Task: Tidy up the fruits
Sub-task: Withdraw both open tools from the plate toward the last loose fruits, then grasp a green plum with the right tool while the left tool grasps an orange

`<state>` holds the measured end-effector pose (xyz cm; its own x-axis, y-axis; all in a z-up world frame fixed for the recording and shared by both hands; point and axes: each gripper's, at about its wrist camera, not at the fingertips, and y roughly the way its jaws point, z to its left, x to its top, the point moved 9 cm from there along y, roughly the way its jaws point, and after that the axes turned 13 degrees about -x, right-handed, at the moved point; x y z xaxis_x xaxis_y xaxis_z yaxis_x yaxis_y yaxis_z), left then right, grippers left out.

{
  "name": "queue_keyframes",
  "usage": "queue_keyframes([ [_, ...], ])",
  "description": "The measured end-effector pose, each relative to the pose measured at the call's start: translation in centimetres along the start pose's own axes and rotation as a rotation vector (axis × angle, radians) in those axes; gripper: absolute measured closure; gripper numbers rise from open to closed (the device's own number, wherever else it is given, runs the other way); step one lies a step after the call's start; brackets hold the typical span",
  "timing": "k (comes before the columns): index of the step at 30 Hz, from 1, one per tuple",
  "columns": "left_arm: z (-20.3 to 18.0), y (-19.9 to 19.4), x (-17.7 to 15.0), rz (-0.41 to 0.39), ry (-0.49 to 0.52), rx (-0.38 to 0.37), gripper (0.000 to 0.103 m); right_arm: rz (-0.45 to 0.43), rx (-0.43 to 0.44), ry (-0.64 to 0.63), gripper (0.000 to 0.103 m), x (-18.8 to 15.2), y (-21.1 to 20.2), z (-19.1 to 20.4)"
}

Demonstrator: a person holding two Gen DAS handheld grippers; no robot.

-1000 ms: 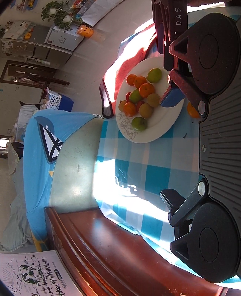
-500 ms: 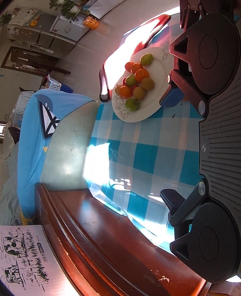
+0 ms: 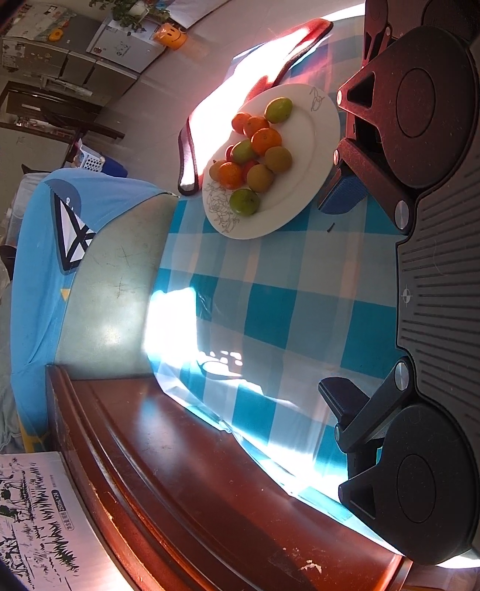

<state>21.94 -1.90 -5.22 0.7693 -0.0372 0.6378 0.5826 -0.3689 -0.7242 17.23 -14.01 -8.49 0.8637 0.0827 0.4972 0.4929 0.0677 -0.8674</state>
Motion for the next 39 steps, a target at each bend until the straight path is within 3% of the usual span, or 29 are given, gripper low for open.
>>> queue_keyframes([
  [7,-0.8,1.0,-0.6,0.020,0.015,-0.019,0.007,-0.016,-0.015,-0.017,0.069,0.0,0.2,0.0],
  [13,-1.4,2.1,-1.4,0.042,0.034,-0.035,0.007,-0.008,-0.009,-0.020,0.069,-0.5,-0.4,-0.4],
  [27,-6.4,4.8,-3.0,0.036,0.158,-0.171,0.011,0.010,-0.113,0.098,0.069,-1.0,-1.8,-6.2],
  [30,-6.9,5.3,-3.2,0.039,0.172,-0.170,0.016,0.013,-0.125,0.111,0.069,-1.0,-1.8,-6.7],
  [39,-7.3,6.4,-3.6,0.050,0.175,-0.198,0.058,0.013,-0.130,0.142,0.069,-0.7,-2.0,-7.2],
])
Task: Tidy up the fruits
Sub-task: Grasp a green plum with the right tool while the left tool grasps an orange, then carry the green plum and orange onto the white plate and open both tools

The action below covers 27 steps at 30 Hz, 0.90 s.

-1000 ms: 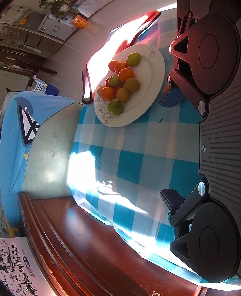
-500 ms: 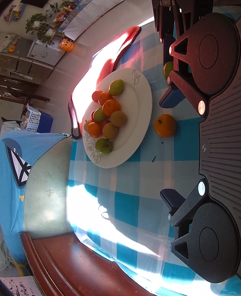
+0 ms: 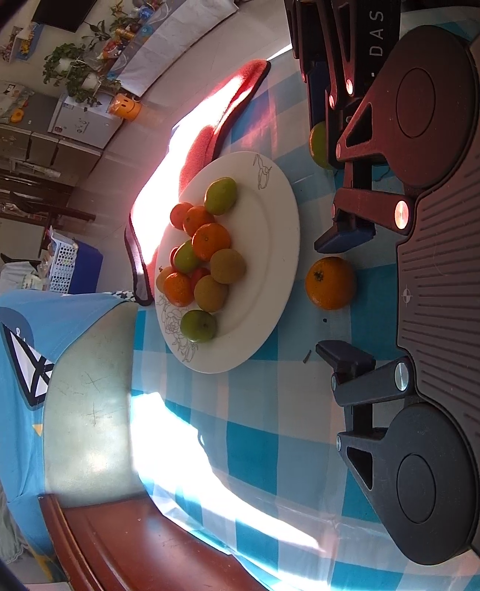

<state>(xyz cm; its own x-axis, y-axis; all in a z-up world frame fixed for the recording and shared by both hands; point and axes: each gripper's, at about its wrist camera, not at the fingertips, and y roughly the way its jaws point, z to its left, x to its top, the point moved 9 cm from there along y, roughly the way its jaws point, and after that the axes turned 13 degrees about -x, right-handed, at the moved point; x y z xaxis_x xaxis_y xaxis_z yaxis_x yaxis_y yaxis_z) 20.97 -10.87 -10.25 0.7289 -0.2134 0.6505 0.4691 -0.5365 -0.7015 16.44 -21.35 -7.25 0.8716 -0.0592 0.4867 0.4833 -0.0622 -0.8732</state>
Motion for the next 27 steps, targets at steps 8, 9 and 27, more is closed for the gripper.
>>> queue_keyframes([
  [8,-0.4,0.1,0.1,-0.018,0.020,-0.010,0.075,0.007,0.002,0.008,0.069,0.1,0.0,0.1],
  [9,-0.4,0.0,0.1,-0.022,0.021,-0.004,0.075,0.007,0.003,0.006,0.069,0.1,0.0,0.2],
  [27,0.1,-6.3,5.9,-0.229,0.033,0.006,0.075,-0.155,0.117,0.040,0.069,5.5,-4.7,0.0],
])
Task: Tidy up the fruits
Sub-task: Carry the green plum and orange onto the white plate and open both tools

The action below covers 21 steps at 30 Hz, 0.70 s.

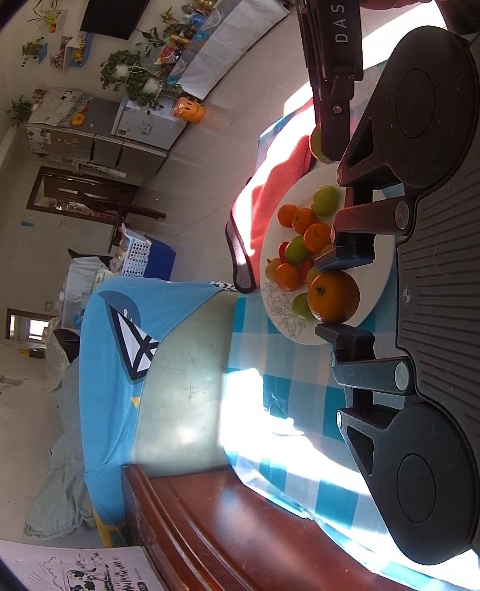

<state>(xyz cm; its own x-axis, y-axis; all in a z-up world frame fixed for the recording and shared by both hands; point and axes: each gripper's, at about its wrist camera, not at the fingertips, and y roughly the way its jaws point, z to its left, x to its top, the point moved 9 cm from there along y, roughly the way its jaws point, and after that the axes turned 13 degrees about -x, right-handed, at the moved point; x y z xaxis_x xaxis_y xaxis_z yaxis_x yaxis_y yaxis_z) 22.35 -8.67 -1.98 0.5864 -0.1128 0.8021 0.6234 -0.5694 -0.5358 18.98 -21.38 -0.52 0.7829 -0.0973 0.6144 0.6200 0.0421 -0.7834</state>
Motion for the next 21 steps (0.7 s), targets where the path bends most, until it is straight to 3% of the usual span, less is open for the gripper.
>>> queue_keyframes([
  [6,0.8,2.1,0.4,0.033,-0.026,0.004,0.075,-0.042,-0.022,0.010,0.069,2.6,0.4,-1.4],
  [21,1.2,6.6,-0.8,0.122,-0.062,0.000,0.075,0.108,-0.010,0.053,0.069,0.8,5.5,-1.4],
])
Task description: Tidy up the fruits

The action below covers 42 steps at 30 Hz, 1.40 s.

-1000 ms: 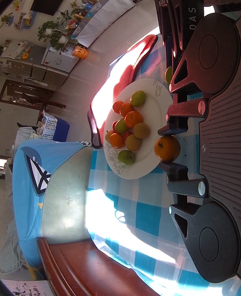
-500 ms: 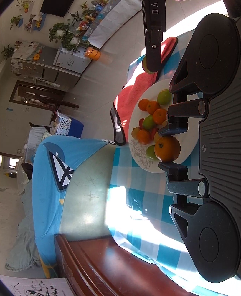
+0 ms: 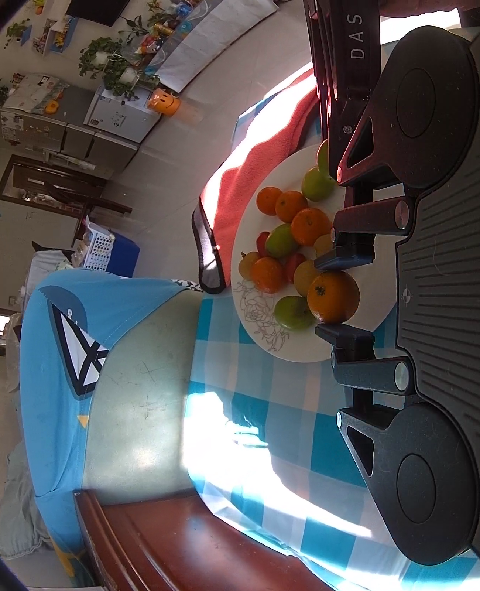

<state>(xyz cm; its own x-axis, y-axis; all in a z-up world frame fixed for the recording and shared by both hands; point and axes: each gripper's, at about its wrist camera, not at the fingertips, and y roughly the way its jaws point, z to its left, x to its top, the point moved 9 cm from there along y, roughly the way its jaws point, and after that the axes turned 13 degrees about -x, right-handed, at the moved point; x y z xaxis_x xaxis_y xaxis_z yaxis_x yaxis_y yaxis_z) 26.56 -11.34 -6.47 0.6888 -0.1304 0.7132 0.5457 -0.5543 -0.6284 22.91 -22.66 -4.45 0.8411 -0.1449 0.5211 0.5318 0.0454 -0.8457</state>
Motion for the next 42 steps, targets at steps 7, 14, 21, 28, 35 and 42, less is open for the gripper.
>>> queue_keyframes([
  [7,0.0,1.1,-0.3,0.018,-0.009,-0.001,0.075,0.026,-0.028,0.009,0.069,-0.2,1.4,-0.2],
  [14,-0.1,0.3,0.3,-0.020,-0.016,0.037,0.036,0.012,-0.029,0.049,0.065,0.5,1.5,-0.5],
  [21,0.8,-1.4,1.0,-0.038,-0.048,0.130,0.011,-0.025,-0.036,0.060,0.054,1.4,0.4,-0.5],
  [28,1.0,-2.4,-0.6,0.033,-0.059,0.188,0.009,-0.014,-0.053,0.042,0.041,1.0,-0.2,0.1],
  [35,0.4,-3.1,-2.3,0.083,-0.046,0.208,0.007,-0.007,-0.092,0.013,0.033,-0.3,-0.8,0.4],
  [42,0.0,-4.7,-3.3,0.083,-0.053,0.221,0.007,-0.002,-0.144,-0.013,0.027,-1.6,-2.0,0.5],
])
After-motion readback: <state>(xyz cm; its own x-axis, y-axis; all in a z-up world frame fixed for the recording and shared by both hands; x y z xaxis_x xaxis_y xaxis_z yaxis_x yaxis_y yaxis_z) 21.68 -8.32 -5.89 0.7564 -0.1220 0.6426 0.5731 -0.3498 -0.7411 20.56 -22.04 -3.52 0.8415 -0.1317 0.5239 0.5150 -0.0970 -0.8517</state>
